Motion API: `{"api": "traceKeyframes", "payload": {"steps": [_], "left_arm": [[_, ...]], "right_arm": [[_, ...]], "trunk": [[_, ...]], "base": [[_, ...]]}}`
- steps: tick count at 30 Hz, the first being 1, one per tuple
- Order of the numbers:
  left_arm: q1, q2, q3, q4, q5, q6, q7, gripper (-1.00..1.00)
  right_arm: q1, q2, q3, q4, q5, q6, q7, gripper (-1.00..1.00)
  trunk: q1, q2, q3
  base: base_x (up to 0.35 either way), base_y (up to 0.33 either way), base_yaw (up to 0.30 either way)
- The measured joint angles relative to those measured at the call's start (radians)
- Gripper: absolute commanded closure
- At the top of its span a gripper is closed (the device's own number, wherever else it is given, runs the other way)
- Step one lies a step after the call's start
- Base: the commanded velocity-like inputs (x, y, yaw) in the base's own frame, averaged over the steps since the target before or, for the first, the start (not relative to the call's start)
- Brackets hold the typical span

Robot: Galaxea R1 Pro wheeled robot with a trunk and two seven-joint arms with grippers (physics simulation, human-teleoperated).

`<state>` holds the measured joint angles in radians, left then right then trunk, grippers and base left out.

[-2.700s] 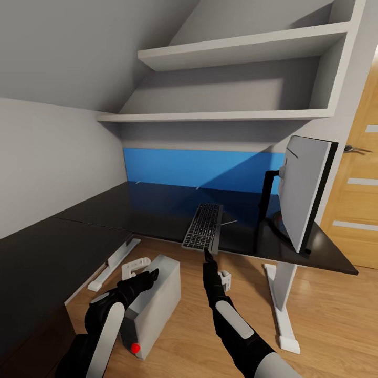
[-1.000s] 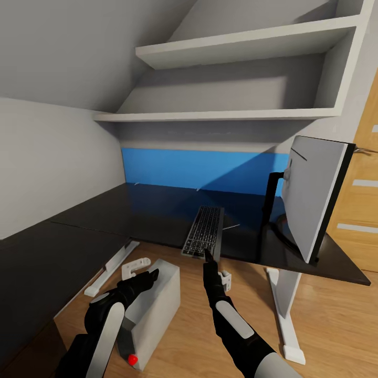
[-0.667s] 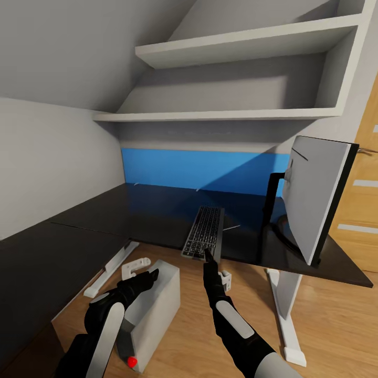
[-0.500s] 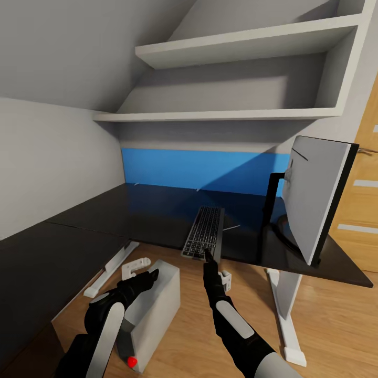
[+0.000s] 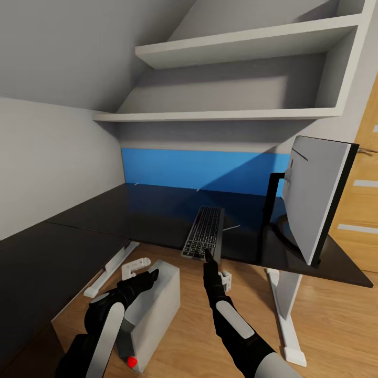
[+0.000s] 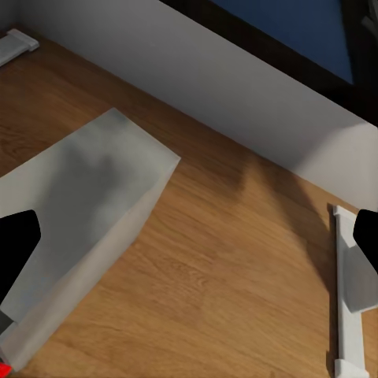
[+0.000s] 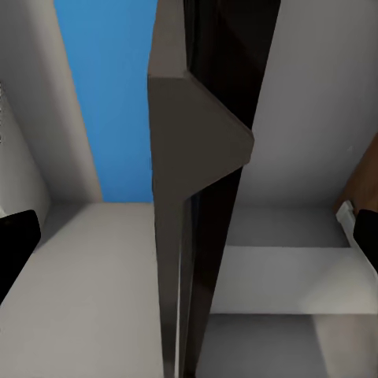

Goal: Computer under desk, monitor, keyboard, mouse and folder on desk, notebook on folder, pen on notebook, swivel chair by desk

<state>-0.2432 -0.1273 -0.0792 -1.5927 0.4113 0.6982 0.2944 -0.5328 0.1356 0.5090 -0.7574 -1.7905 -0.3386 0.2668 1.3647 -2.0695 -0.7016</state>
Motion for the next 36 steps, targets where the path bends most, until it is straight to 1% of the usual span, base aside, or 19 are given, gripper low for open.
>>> {"api": "traceKeyframes", "payload": {"steps": [17, 18, 22, 23, 36], "left_arm": [[0.0, 0.0, 0.0, 0.0, 0.0, 0.0, 0.0, -1.0], [0.0, 0.0, 0.0, 0.0, 0.0, 0.0, 0.0, -1.0], [0.0, 0.0, 0.0, 0.0, 0.0, 0.0, 0.0, -1.0], [0.0, 0.0, 0.0, 0.0, 0.0, 0.0, 0.0, -1.0], [0.0, 0.0, 0.0, 0.0, 0.0, 0.001, 0.0, -1.0]], "right_arm": [[0.0, -0.002, -0.001, -0.002, 0.0, 0.002, -0.005, -1.0], [0.0, -0.002, -0.001, -0.003, 0.0, 0.001, -0.006, 1.0], [0.0, -0.002, -0.001, -0.004, 0.001, 0.001, -0.018, 1.0], [0.0, -0.002, -0.002, -0.005, 0.012, -0.001, -0.02, 1.0], [0.0, -0.004, -0.003, -0.005, 0.008, 0.002, -0.023, 1.0]], "trunk": [[0.0, 0.0, 0.0], [0.0, 0.0, 0.0], [0.0, 0.0, 0.0], [0.0, 0.0, 0.0], [0.0, 0.0, 0.0]], "base": [[0.0, 0.0, 0.0], [0.0, 0.0, 0.0], [0.0, 0.0, 0.0], [0.0, 0.0, 0.0], [0.0, 0.0, 0.0]]}}
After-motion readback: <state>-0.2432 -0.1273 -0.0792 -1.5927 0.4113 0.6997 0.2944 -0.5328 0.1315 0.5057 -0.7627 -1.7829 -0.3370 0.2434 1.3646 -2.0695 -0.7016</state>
